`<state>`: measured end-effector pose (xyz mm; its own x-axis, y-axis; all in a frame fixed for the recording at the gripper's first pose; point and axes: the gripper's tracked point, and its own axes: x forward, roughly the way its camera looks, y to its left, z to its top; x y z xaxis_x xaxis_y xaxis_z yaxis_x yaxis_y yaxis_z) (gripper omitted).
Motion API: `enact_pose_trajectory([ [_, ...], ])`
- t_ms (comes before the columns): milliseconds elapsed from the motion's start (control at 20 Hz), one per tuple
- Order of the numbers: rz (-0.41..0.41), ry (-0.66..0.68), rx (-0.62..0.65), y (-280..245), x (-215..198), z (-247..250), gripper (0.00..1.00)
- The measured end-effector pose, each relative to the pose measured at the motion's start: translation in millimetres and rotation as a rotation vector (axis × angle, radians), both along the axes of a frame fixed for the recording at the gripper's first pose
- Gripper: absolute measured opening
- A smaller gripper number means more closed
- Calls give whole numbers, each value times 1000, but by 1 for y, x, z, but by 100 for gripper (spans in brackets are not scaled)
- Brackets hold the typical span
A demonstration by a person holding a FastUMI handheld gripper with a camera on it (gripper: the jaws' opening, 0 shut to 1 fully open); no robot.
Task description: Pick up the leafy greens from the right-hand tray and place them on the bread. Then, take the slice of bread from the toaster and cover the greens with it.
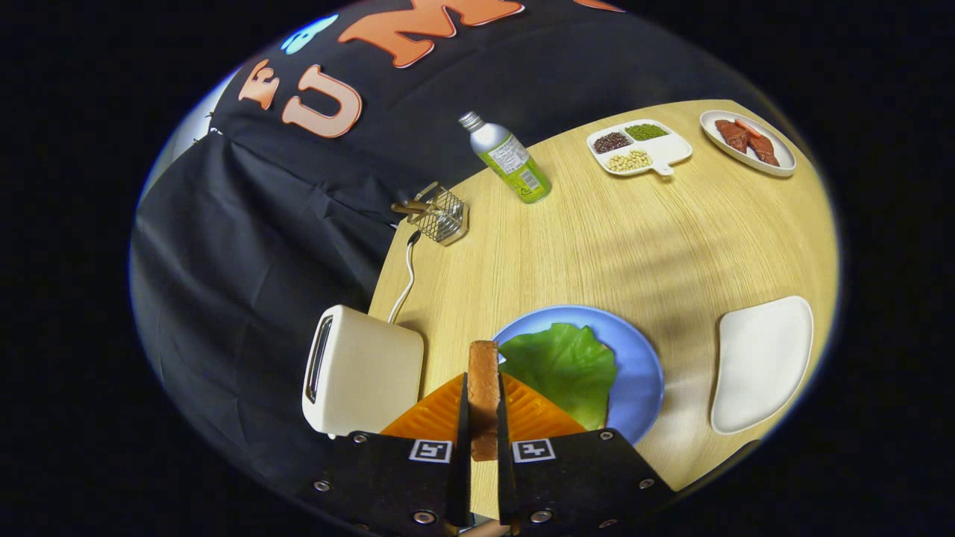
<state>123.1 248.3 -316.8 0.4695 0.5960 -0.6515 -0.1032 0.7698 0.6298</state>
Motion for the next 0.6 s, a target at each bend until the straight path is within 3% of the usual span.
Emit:
enact_pose_trajectory([
  [600, -37, -28, -51, -30, 7, -37, 15],
])
